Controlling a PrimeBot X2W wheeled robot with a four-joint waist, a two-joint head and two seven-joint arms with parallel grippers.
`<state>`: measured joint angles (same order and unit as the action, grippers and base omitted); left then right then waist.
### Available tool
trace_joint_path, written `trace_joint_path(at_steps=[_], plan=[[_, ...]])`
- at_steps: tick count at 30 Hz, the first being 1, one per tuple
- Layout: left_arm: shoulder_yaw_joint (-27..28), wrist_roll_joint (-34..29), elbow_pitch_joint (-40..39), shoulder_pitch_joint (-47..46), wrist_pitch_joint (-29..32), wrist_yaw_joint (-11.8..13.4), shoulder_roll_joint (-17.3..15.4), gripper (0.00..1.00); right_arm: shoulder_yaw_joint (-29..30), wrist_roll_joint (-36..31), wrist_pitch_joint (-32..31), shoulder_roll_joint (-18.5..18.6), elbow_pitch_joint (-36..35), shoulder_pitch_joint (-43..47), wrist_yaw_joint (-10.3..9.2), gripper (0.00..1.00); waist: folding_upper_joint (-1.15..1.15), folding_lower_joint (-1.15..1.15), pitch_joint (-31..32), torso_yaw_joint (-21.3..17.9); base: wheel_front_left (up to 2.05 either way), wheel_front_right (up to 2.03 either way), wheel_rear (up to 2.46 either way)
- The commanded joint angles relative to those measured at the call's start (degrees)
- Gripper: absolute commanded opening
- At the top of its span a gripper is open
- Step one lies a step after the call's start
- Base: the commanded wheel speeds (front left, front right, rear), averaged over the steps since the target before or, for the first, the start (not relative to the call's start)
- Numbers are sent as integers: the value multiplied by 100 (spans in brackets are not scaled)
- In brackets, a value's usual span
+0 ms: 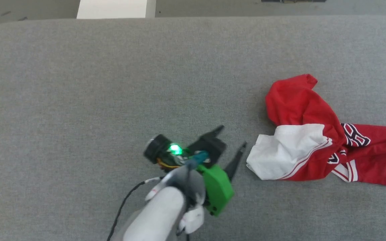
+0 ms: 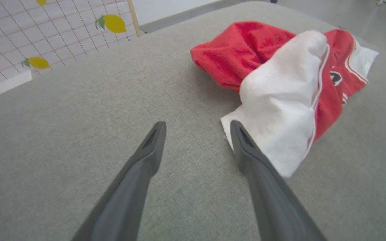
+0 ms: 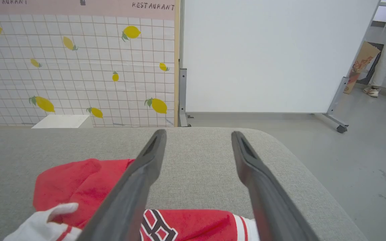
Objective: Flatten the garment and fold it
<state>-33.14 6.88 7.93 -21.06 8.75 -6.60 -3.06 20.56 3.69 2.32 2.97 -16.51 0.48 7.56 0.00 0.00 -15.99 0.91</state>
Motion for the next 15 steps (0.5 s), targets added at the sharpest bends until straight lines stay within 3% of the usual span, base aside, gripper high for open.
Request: trace_joint_path(at_steps=[1,12,13,15], plan=[[-209,199,155,-214,194,-45,16,100,-27,25,-32,-8,-38,-104,-8,100,0,0,-185,-44,0,0,0],[-1421,790,1132,-942,675,-86,17,100,-31,150,-66,-9,63,-166,-8,100,0,0,-572,-282,0,0,0],[-1552,756,1257,-998,687,-86,16,79,-30,156,-60,-9,80,-173,-8,100,0,0,-584,-292,0,0,0],[-1704,730,1480,-1077,615,-87,15,0,-32,160,-55,-9,110,-188,-8,100,0,0,-588,-297,0,0,0]])
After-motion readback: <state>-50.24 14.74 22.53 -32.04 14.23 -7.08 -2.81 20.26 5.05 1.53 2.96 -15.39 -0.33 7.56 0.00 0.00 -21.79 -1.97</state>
